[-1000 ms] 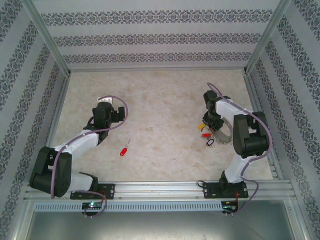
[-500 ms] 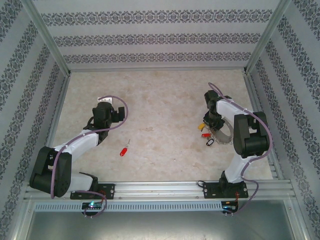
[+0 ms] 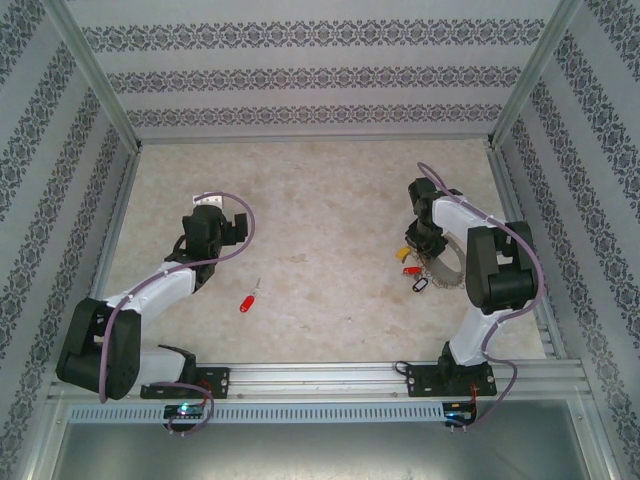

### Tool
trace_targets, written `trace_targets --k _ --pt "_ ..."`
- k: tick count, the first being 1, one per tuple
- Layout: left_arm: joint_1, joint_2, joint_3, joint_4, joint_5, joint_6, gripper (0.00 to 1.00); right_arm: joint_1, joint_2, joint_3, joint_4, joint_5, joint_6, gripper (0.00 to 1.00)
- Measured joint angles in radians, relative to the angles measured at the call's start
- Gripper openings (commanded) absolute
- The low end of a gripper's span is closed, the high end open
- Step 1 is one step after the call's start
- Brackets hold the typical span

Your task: Put the keys on the keyring

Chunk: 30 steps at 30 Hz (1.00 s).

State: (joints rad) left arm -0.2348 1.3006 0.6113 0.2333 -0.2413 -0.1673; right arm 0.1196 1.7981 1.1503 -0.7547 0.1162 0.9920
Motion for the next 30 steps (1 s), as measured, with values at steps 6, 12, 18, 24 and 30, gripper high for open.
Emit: trace_targets --k 6,12,18,24,30 --pt "0.000 0.000 -0.002 0.000 0.000 0.000 0.99 0.000 0.005 0.000 0.000 -0.012 0.012 0.26" --pt "0.000 0.000 -0.007 0.003 0.000 0.000 0.99 0.000 0.008 0.000 -0.002 -0.027 0.027 0.31" --pt "0.000 0.000 -0.010 0.007 -0.003 0.000 0.99 0.000 0.007 0.000 -0.006 -0.028 0.027 0.35" --pt "0.000 -0.005 -0.016 0.007 -0.004 0.000 0.99 0.000 0.007 -0.003 -0.010 -0.031 0.051 0.33" --pt "0.000 -0.022 -0.027 0.008 -0.007 0.000 0.99 0.000 0.007 -0.003 -0.005 -0.036 0.060 0.26"
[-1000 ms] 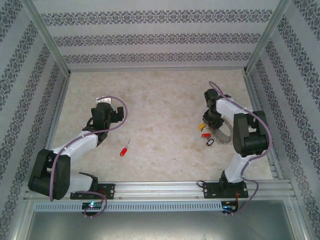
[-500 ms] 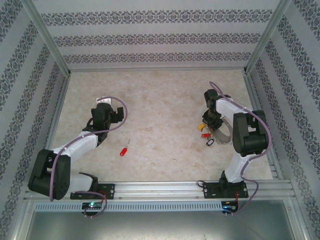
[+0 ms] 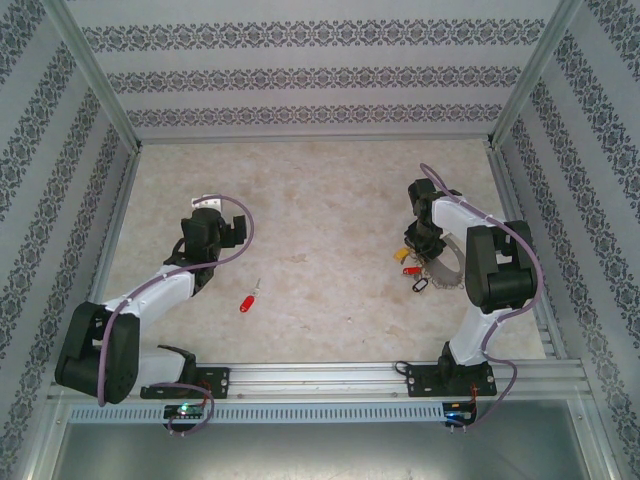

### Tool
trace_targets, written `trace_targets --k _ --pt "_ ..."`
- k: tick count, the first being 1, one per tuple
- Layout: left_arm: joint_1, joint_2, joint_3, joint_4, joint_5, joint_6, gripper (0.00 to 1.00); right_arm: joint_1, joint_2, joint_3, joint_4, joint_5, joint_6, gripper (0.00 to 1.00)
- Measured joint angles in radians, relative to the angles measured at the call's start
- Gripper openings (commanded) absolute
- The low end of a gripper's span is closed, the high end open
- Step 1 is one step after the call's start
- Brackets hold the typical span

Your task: Put the keys on the keyring

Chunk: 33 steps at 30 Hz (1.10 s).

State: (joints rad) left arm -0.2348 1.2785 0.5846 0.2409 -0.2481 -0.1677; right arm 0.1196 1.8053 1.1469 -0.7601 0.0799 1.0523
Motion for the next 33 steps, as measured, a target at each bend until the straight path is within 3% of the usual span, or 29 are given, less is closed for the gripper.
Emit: trace_targets --k 6,12,18,25,33 --pt "0.000 -0.002 -0.001 0.000 0.000 0.000 0.99 0.000 0.000 0.000 0.002 0.000 0.000 0.23" --pt "0.000 -0.006 -0.003 0.000 0.000 0.000 0.99 0.000 0.000 -0.001 0.005 -0.001 0.013 0.13" --pt "0.000 -0.006 -0.003 0.000 0.000 0.000 0.99 0.000 0.000 -0.002 0.005 -0.003 0.023 0.12" --pt "0.000 -0.006 -0.003 0.000 0.000 0.000 0.99 0.000 -0.012 -0.009 0.005 -0.005 0.030 0.00" --pt "0.000 -0.066 -0.083 0.089 0.068 0.035 0.99 0.013 -0.082 -0.036 0.019 -0.075 0.086 0.00"
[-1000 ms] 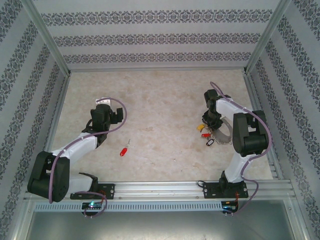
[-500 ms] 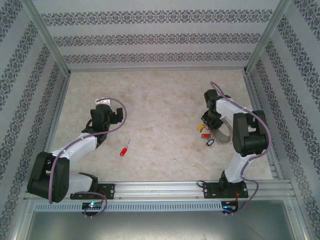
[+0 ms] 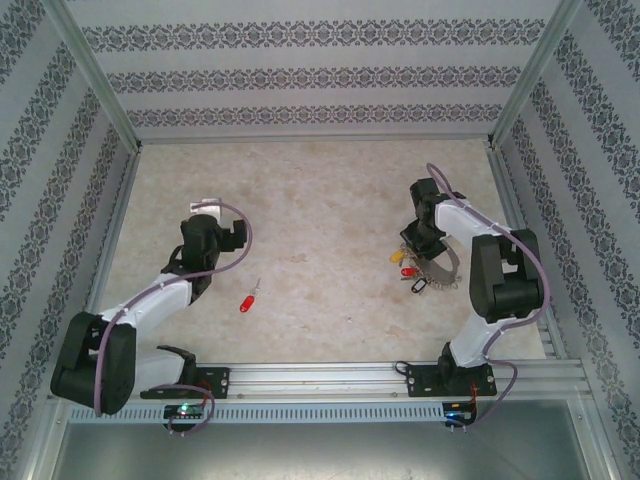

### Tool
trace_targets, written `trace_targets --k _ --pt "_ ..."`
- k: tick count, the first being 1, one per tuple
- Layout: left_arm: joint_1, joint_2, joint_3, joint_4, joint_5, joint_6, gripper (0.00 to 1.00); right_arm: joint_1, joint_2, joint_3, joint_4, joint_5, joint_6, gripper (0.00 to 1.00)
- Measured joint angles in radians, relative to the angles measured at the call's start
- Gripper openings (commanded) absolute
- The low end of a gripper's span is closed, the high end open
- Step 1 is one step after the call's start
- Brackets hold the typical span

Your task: Put the keys on the keyring

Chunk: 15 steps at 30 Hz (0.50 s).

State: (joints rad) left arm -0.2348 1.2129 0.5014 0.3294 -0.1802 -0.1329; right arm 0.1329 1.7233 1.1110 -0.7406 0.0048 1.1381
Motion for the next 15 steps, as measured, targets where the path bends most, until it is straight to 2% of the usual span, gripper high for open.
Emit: trace_targets --k 4,7,11,15 --pt "0.000 -0.024 -0.039 0.063 0.174 0.075 0.99 0.036 -0.039 0.001 0.024 -0.043 0.037 0.00" --pt "-0.011 -0.053 -0.027 0.080 0.340 0.082 1.00 0.063 -0.042 0.010 0.049 -0.087 0.068 0.00" --pt "-0.090 -0.048 0.027 0.126 0.510 0.095 0.97 0.097 -0.042 0.023 0.109 -0.161 0.136 0.00" --pt "-0.185 -0.011 0.097 0.131 0.623 0.154 0.97 0.140 -0.037 0.053 0.161 -0.209 0.202 0.00"
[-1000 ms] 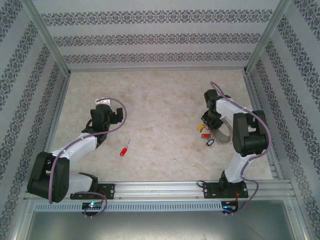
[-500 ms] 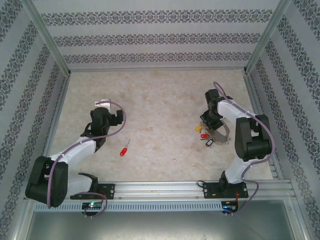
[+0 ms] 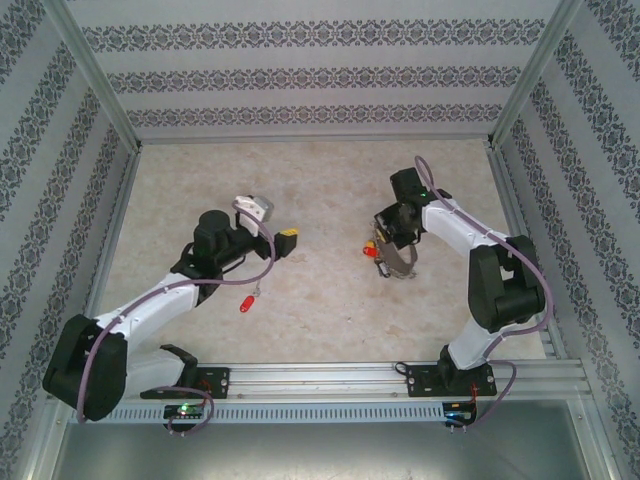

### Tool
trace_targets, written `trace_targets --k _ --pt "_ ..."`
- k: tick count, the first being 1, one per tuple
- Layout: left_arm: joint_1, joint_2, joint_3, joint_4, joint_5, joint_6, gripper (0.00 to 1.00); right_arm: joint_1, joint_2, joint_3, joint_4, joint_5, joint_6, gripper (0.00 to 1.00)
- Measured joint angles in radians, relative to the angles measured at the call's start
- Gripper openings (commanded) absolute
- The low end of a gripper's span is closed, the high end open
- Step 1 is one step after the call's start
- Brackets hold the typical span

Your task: Put the keys on the keyring

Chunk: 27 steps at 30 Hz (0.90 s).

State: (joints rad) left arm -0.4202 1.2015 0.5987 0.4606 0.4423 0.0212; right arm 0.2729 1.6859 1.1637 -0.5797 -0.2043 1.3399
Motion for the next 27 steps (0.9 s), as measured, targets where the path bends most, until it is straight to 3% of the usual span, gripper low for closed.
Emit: trace_targets --k 9,16,18,27 --pt "-0.041 0.099 -0.019 0.073 0.117 0.082 0.98 0.066 0.016 0.040 0.098 -0.106 0.099 0.00" --pt "-0.151 0.198 0.013 0.103 0.106 0.196 0.72 0.066 0.030 0.018 0.136 -0.227 0.125 0.00" --pt "-0.176 0.251 0.038 0.122 0.072 0.237 0.59 0.066 0.030 0.002 0.148 -0.251 0.132 0.00" --pt "-0.275 0.464 0.082 0.249 -0.081 0.372 0.48 0.065 0.039 -0.074 0.198 -0.335 0.163 0.00"
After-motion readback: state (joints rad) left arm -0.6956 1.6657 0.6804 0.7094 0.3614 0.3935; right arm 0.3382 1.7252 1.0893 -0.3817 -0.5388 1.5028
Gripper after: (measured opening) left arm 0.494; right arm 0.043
